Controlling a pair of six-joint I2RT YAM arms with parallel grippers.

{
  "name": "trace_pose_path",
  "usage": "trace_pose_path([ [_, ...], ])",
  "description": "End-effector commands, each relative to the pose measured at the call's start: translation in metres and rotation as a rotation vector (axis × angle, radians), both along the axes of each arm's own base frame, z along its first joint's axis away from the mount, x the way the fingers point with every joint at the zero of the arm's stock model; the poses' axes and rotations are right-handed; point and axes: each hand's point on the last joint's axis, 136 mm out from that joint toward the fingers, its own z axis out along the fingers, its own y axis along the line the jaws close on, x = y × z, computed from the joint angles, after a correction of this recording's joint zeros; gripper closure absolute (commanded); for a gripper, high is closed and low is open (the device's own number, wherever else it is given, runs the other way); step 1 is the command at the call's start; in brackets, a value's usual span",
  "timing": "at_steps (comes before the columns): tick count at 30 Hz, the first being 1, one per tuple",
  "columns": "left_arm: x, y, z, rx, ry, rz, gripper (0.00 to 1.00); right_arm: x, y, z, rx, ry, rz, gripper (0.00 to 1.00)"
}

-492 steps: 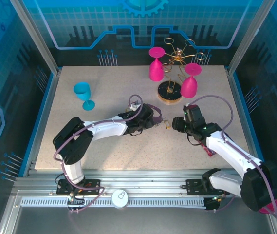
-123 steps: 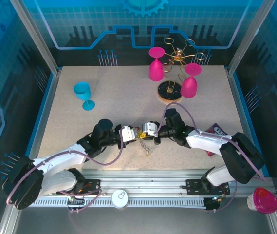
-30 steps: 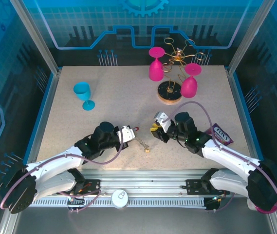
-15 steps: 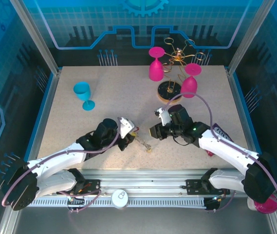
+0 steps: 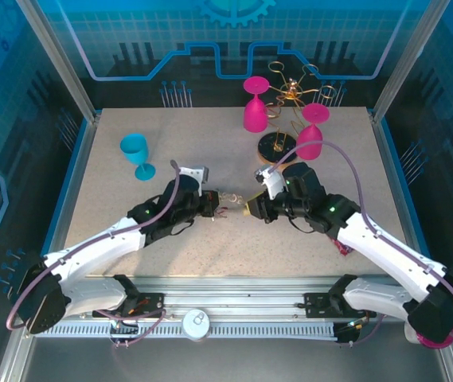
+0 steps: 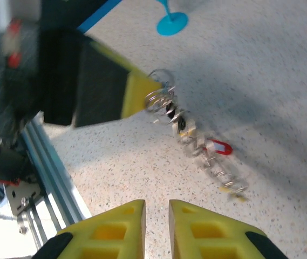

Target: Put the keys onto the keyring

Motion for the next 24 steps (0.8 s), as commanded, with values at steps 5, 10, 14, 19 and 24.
trace_pose_path([
  [5,0.004,0.008,0.036,-0.143,0.095,0.185,1.00,-0.018,0.009,0.004,0.022,-0.228,0.125,0.82],
  [10,0.004,0.004,0.052,-0.109,0.033,0.113,1.00,-0.006,-0.005,0.006,0.001,-0.238,0.033,0.83],
  [14,0.003,-0.003,0.071,-0.046,-0.117,-0.024,1.00,0.005,-0.016,0.003,-0.026,-0.214,-0.042,0.86],
  [19,-0.007,-0.008,0.075,0.180,-0.318,-0.269,1.00,0.018,-0.030,0.005,-0.032,-0.214,-0.125,0.91],
  [24,-0.022,-0.006,0.056,0.377,-0.455,-0.495,1.00,0.024,-0.038,0.011,-0.037,-0.249,-0.147,0.93],
])
